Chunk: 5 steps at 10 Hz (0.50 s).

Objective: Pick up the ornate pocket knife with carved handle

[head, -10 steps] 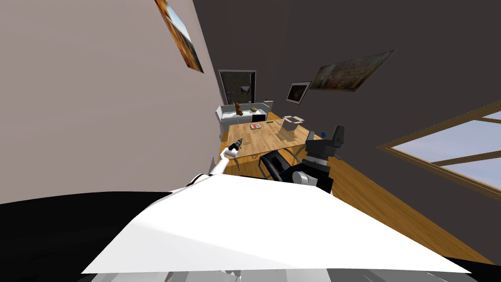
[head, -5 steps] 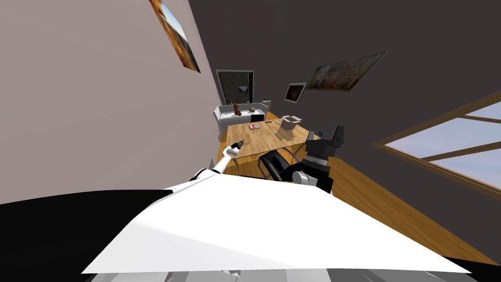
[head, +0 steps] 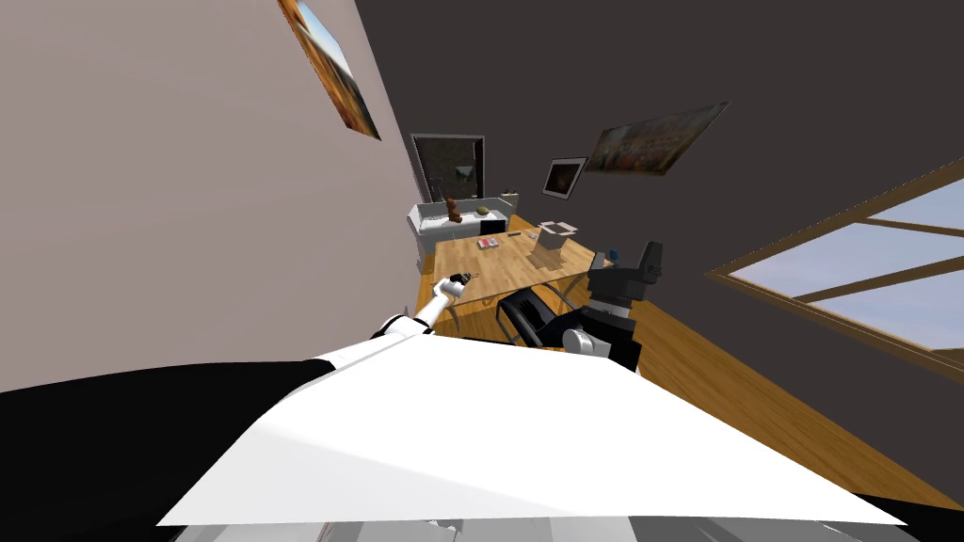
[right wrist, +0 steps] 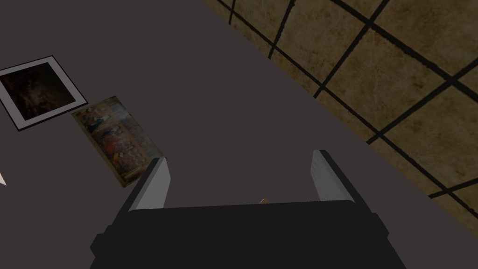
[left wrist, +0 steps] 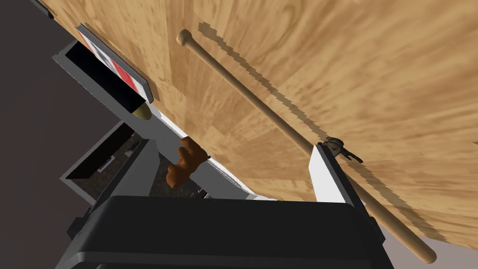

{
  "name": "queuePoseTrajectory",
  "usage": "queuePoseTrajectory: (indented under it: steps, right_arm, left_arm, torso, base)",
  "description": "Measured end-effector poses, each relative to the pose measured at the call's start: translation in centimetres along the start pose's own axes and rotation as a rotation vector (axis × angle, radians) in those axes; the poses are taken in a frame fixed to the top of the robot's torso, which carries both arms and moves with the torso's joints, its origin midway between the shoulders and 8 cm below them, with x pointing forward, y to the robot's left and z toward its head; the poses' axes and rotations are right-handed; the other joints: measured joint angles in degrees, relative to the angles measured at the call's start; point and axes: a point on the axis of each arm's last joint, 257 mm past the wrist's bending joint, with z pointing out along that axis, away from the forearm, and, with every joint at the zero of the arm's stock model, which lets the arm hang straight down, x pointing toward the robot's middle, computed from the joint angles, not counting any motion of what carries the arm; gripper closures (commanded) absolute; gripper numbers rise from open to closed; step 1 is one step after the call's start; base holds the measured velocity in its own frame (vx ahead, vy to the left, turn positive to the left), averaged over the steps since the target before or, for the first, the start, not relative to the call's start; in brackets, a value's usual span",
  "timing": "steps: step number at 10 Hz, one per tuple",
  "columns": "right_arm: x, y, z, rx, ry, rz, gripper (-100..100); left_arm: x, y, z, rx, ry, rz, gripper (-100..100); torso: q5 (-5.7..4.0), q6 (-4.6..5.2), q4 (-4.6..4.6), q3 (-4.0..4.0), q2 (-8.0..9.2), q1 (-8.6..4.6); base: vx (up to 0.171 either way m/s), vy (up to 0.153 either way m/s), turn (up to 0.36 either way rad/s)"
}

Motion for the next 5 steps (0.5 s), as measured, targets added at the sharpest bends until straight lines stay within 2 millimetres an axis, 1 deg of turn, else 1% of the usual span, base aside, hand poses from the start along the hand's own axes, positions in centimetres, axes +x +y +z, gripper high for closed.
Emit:
queuePoseTrajectory:
  steps: [4,5]
  right_arm:
    - [0.0,0.0,0.0,0.0,0.0,0.0,0]
    - [0.0,0.0,0.0,0.0,0.0,0.0,0]
  left_arm:
    - [1.4,1.1,0.6,-0.089,0.047,0.051,-100]
    - [1.7,1.7,0.8,-0.114,0.058,0.061,-100]
  torso:
    - [0.0,-0.01,-0.01,-0.01,-0.01,0.01]
    - [0.01,-0.02,-0.02,-0.02,-0.01,0.01]
  base:
    - [0.004,0.013,-0.044]
    - [0.005,0.015,-0.058]
